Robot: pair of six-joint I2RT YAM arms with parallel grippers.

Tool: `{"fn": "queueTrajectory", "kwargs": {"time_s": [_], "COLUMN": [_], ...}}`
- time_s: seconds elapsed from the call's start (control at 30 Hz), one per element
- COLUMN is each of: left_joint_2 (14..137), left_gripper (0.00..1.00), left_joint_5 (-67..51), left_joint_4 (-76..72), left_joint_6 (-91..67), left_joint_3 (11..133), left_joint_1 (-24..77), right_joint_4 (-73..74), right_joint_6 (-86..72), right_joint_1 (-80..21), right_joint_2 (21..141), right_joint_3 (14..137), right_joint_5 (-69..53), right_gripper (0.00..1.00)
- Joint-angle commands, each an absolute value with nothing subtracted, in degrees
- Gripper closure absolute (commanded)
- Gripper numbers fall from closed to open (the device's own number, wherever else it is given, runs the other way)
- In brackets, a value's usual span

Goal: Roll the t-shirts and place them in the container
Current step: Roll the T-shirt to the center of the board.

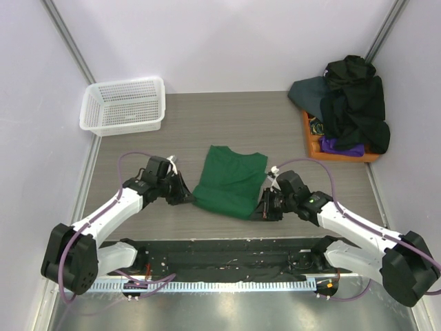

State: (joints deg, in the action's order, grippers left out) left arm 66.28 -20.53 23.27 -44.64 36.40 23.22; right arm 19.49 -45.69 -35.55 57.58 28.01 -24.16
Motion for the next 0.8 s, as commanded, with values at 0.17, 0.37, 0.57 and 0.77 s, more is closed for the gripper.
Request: {"fn": "queueTrajectory", "kwargs": {"time_s": [0.17,0.37,0.57,0.77], "left_joint_2": [65.8,67.3,69.3,72.0], "left_gripper": [0.95,0.94,0.93,0.91], "left_joint_5": [-19.5,-20.0,-20.0,-19.9], "left_joint_4": [21.9,21.4,21.7,21.1], "left_joint_6": [-45.4,-44.7,-44.5,-44.2], "left_joint_3": [36.1,37.0,40.0,42.5], "left_joint_1": [22.9,22.9,22.9,22.9], "right_joint_4": [15.6,15.5,15.9,15.8], "right_joint_6": [-47.3,-46.0,-44.7,-43.2], "right_joint_1": [-35.9,-35.9,-34.5,-31.5], "right_joint_2": [60.1,63.0,65.0,68.0], "right_joint_3": [28.5,31.1,33.6,34.3], "right_joint_5": [-22.1,-21.6,-22.1,-25.3], "right_gripper": [0.97,0.97,0.96,0.95]}}
